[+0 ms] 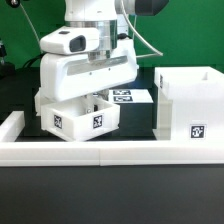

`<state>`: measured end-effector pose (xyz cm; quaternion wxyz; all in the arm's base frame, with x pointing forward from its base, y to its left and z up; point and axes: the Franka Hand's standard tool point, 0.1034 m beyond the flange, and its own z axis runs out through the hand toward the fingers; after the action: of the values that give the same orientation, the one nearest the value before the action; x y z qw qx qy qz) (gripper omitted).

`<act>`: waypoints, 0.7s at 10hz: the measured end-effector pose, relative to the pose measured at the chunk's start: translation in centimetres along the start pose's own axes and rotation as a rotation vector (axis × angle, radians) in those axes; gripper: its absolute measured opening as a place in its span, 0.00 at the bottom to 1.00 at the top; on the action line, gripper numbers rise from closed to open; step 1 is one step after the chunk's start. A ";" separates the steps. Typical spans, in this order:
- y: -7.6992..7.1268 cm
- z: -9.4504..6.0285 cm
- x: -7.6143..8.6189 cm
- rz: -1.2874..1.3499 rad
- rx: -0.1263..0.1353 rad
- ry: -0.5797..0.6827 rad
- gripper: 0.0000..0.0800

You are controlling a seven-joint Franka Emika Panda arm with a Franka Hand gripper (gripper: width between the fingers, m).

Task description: Assemble drawer

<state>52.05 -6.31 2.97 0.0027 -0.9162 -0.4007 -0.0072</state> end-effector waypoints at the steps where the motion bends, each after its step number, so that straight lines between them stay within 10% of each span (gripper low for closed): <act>1: 0.0 0.0 -0.1 -0.039 0.000 -0.001 0.05; 7: 0.5 0.0 -0.8 -0.394 -0.008 -0.026 0.05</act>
Offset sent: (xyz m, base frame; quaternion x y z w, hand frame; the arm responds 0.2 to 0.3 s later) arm 0.0000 0.0000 0.0000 0.0000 0.0000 -0.1296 0.9916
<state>51.86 -7.23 2.91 -0.0073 -0.8201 -0.5721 0.0028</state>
